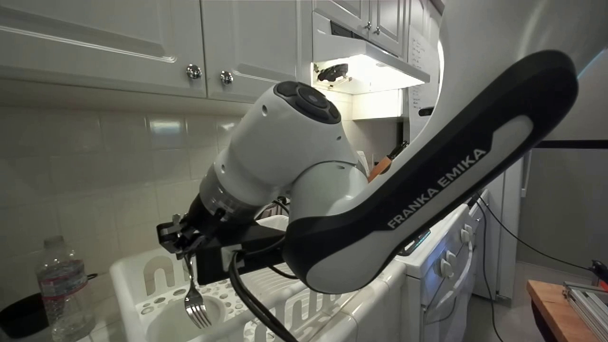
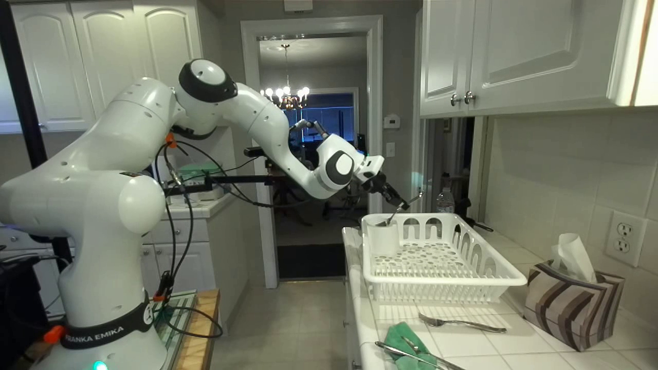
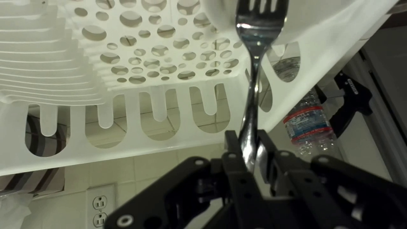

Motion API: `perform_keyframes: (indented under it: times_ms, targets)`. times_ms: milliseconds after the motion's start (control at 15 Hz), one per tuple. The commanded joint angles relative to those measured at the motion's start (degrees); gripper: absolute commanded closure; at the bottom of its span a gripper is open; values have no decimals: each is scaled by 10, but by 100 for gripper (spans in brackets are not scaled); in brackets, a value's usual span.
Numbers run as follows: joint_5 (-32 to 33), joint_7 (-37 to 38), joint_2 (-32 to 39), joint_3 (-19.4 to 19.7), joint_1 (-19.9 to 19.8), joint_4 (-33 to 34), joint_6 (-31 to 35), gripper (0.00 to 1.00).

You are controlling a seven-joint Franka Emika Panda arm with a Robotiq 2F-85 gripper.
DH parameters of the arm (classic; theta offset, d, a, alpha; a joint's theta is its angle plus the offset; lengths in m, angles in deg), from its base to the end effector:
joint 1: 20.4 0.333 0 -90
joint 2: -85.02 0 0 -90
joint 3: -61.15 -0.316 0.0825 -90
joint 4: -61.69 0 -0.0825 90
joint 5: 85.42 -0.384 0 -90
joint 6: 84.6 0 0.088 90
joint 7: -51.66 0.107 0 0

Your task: Put the middle fork in the middle section of the white object

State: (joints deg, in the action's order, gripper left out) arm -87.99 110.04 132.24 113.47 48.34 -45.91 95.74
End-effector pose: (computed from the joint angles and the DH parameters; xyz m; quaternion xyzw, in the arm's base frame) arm 0.6239 0.2835 0.2900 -0.8883 0.1606 -0.4299 0.0171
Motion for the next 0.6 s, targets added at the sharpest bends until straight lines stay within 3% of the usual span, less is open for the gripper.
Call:
perform_keyframes:
  times_ms: [0,533]
  targets:
    - [-31,-26,18,0,4,14,10,96]
    - [-31,-51,25,-8,3,18,5,96]
